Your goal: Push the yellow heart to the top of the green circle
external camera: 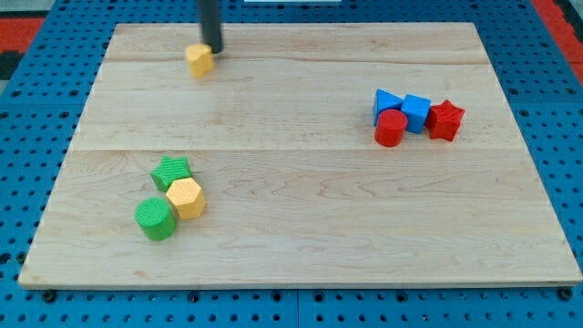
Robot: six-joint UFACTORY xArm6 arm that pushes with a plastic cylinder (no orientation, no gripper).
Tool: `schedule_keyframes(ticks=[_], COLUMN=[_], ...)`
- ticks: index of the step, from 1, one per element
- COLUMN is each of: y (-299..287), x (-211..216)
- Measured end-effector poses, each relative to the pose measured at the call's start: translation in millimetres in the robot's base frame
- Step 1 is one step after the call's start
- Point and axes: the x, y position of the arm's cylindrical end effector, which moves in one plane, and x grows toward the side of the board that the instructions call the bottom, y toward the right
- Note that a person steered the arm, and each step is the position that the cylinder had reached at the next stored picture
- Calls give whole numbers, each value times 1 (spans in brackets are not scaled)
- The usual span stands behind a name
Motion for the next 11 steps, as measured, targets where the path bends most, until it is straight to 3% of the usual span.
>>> schedule_keyframes(ticks=[1,3,5,7,8,9,10,11], y=[-57,-68,-146,-62,-130,-139,-103,-101], x=[79,165,144,218,201,262,275,250])
